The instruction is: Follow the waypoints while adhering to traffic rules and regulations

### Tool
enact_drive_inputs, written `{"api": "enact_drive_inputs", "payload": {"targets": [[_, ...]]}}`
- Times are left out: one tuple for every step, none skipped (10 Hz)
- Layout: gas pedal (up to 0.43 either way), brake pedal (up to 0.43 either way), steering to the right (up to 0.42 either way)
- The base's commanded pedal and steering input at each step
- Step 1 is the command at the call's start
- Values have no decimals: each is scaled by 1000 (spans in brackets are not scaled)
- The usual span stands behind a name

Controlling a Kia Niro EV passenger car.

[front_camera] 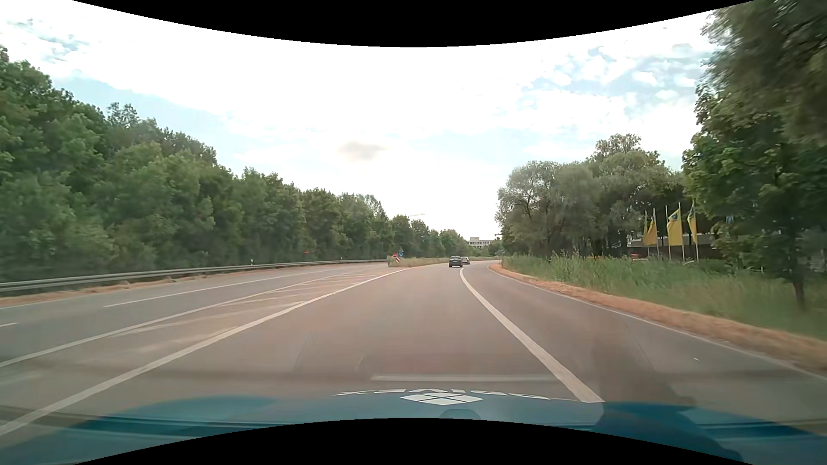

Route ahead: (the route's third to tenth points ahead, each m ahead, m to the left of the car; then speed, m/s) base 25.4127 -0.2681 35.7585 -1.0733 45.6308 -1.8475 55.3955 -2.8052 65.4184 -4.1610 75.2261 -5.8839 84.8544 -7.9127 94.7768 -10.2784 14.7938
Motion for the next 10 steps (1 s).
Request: {"api": "enact_drive_inputs", "payload": {"targets": [[189,0,9],[189,0,8],[189,0,8],[189,0,8],[189,0,8],[189,0,8],[189,0,8],[189,0,9],[189,0,9],[189,0,9]]}}
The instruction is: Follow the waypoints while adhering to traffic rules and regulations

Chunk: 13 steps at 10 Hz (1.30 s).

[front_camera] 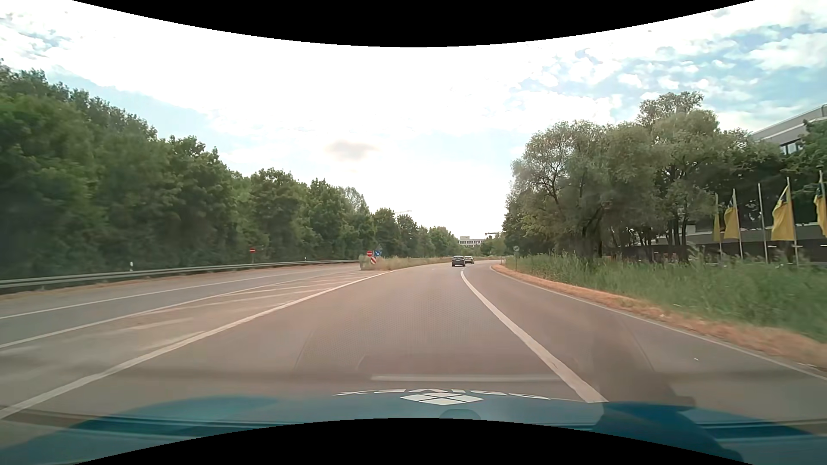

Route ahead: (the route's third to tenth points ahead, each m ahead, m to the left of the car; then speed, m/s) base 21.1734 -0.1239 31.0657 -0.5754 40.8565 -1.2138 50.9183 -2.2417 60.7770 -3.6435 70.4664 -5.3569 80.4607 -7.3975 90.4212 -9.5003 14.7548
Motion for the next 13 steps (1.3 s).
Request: {"api": "enact_drive_inputs", "payload": {"targets": [[189,0,8],[189,0,8],[189,0,8],[189,0,9],[189,0,8],[189,0,8],[189,0,9],[189,0,9],[189,0,9],[189,0,9],[189,0,10],[189,0,10],[189,0,9]]}}
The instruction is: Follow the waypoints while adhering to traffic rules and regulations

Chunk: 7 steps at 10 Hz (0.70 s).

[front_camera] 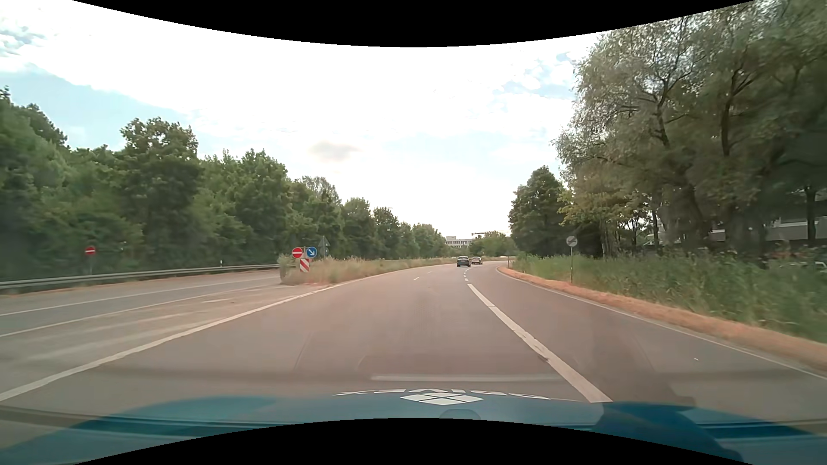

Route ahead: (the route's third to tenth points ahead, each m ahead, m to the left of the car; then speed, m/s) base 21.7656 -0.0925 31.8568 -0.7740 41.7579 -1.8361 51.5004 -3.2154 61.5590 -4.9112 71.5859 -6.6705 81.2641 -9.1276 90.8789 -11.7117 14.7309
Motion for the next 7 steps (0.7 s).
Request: {"api": "enact_drive_inputs", "payload": {"targets": [[189,0,10],[189,0,10],[189,0,10],[189,0,10],[189,0,10],[189,0,10],[189,0,10]]}}
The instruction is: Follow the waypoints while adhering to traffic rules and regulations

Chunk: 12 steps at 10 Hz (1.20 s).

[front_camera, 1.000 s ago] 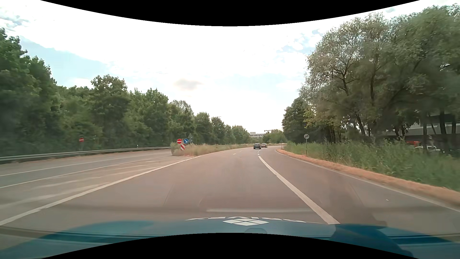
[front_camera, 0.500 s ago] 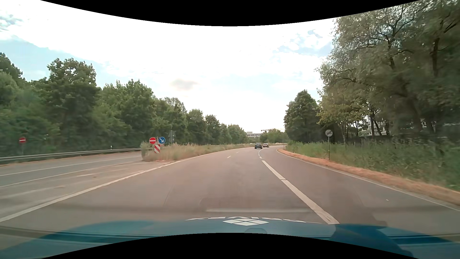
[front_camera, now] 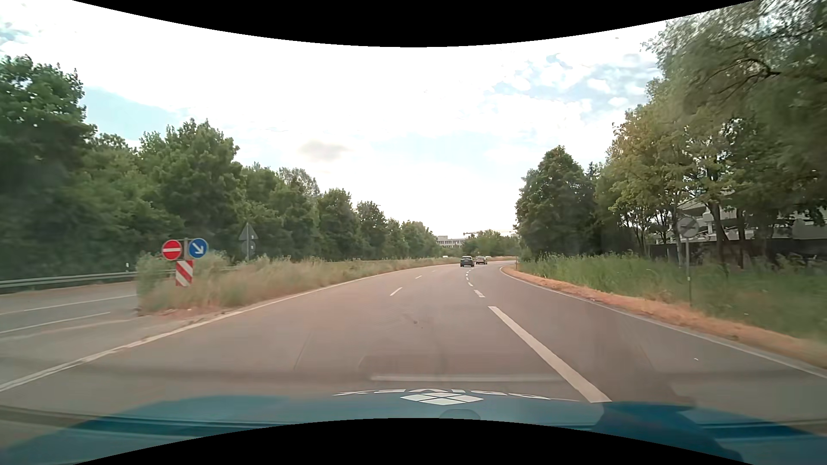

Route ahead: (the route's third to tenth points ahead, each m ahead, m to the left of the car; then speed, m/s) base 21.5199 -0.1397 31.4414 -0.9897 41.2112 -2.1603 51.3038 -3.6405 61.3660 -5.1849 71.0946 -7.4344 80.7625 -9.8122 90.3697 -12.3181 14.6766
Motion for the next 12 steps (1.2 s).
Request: {"api": "enact_drive_inputs", "payload": {"targets": [[189,0,10],[189,0,10],[189,0,11],[220,0,11],[220,0,12],[220,0,12],[220,0,12],[220,0,12],[220,0,12],[220,0,11],[220,0,12],[220,0,12]]}}
